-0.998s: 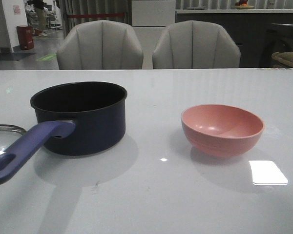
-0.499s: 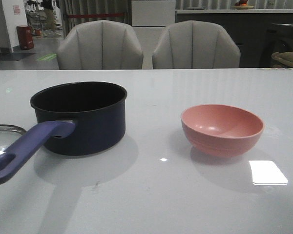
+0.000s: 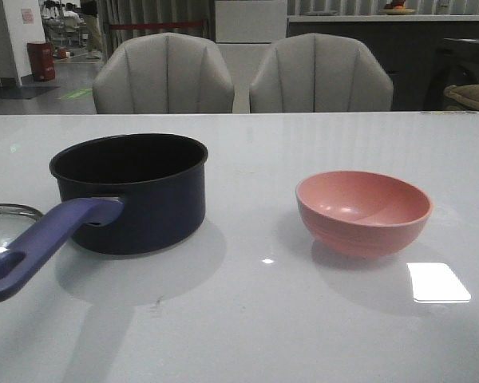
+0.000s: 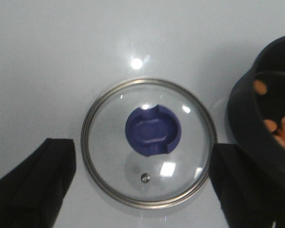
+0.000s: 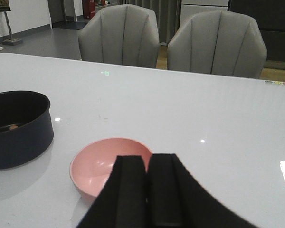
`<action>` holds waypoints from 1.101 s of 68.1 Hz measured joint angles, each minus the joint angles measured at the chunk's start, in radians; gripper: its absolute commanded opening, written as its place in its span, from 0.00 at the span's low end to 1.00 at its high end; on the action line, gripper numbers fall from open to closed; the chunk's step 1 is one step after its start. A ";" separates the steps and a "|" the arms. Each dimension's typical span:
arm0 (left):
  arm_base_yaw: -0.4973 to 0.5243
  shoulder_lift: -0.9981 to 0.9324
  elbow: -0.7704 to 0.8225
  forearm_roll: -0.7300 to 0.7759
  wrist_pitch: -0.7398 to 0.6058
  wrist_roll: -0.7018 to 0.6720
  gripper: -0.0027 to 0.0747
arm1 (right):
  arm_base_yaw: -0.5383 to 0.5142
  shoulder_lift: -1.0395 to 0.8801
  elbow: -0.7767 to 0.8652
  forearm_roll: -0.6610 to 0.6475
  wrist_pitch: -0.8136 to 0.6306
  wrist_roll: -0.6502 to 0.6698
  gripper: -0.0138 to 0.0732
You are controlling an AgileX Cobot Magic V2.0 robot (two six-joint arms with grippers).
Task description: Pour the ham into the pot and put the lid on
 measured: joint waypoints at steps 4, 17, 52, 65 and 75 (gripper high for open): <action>0.042 0.081 -0.051 -0.105 0.067 0.109 0.83 | 0.000 0.000 0.000 0.000 0.000 0.000 0.30; 0.090 0.301 -0.216 -0.259 0.215 0.277 0.83 | 0.000 0.000 0.000 0.002 0.000 -0.002 0.30; 0.074 0.526 -0.347 -0.235 0.272 0.297 0.83 | 0.000 0.000 0.000 0.002 0.000 -0.002 0.30; 0.074 0.564 -0.349 -0.217 0.257 0.298 0.83 | 0.000 0.000 0.000 0.002 0.000 -0.002 0.30; 0.074 0.602 -0.349 -0.215 0.246 0.298 0.83 | 0.000 0.000 0.000 0.002 0.000 -0.002 0.30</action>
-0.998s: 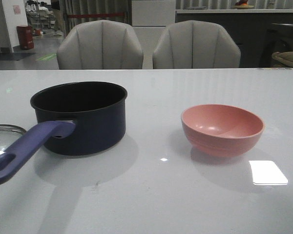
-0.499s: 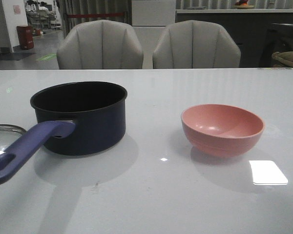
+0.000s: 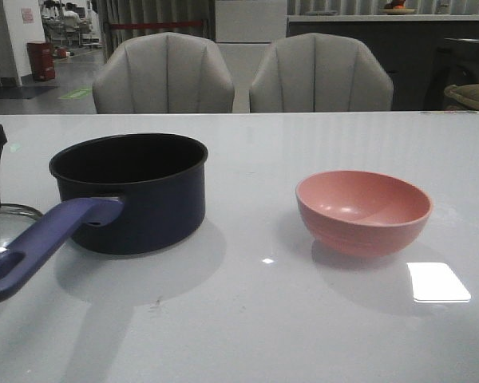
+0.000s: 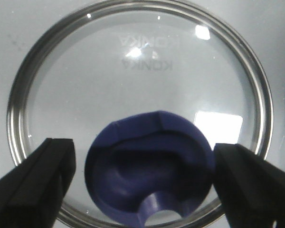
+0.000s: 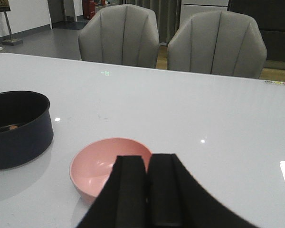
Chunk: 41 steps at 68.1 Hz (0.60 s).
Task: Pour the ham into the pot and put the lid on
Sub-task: 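Lift the glass lid by its knob with the left gripper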
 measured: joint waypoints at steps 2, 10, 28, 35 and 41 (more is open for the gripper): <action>0.000 0.004 0.000 0.000 -0.002 0.000 0.83 | 0.000 0.000 0.000 0.000 0.000 0.000 0.30; 0.000 0.005 0.000 0.000 -0.014 0.000 0.72 | 0.000 0.000 0.000 0.000 0.000 0.000 0.30; 0.000 0.005 0.000 0.003 -0.028 0.000 0.39 | 0.000 0.000 0.000 0.000 0.000 0.000 0.30; 0.000 0.005 0.000 0.005 -0.028 0.000 0.38 | 0.000 0.000 0.000 0.000 0.000 0.000 0.30; 0.000 0.005 -0.005 0.005 -0.028 0.000 0.38 | 0.000 0.000 0.000 0.000 0.000 0.000 0.30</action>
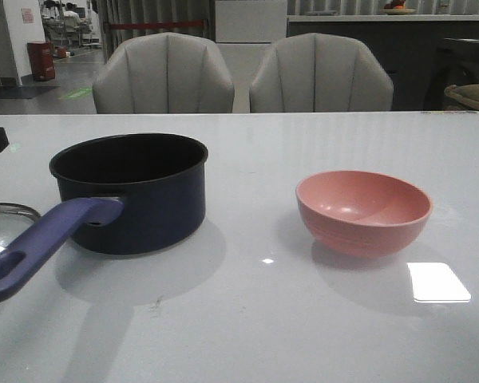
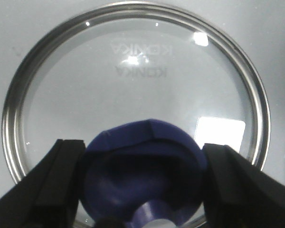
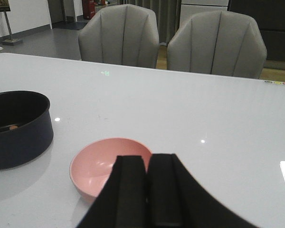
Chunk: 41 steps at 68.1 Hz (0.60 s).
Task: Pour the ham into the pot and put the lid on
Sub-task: 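Lift the glass lid by its knob with the left gripper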
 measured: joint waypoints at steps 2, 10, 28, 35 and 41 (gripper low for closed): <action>0.000 0.000 -0.002 0.000 0.002 0.000 0.38 | 0.000 0.000 0.000 0.000 0.000 0.000 0.30; 0.000 0.000 -0.045 0.000 0.022 0.008 0.38 | 0.000 0.000 0.000 0.000 0.000 0.000 0.30; -0.011 -0.097 -0.166 0.000 0.056 0.026 0.38 | 0.000 0.000 0.000 0.000 0.000 0.000 0.30; -0.048 -0.119 -0.245 0.014 0.103 0.059 0.38 | 0.000 0.000 0.000 0.000 0.000 0.000 0.30; -0.106 -0.119 -0.308 0.014 0.147 0.078 0.38 | 0.000 0.000 0.000 0.000 0.000 0.000 0.30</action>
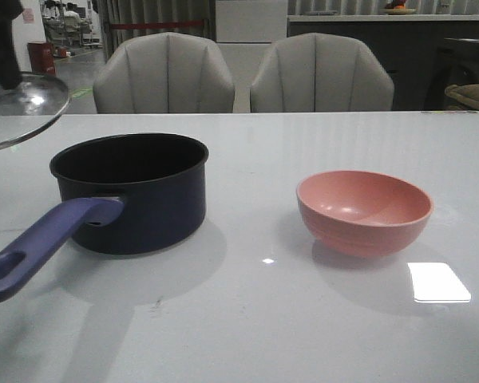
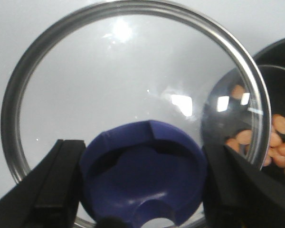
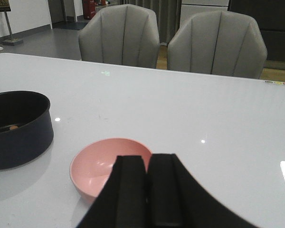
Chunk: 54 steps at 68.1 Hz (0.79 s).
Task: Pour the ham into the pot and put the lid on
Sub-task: 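Lift the glass lid by its knob with the left gripper, then lower the glass lid onto the saucepan and open the left gripper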
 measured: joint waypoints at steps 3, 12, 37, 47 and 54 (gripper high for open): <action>-0.032 0.007 -0.022 0.000 0.011 0.002 0.38 | 0.000 0.000 0.000 0.000 0.000 0.000 0.30; -0.125 0.045 -0.075 -0.003 0.045 0.006 0.38 | 0.000 0.000 0.000 0.000 -0.002 0.000 0.30; -0.280 0.243 -0.271 -0.013 0.200 0.008 0.38 | 0.000 0.000 0.000 0.000 -0.002 0.000 0.30; -0.293 0.286 -0.331 -0.013 0.205 0.008 0.38 | 0.000 0.000 0.000 0.000 -0.002 0.000 0.30; -0.293 0.302 -0.343 -0.013 0.205 0.008 0.38 | 0.000 0.000 0.000 0.000 -0.002 0.000 0.30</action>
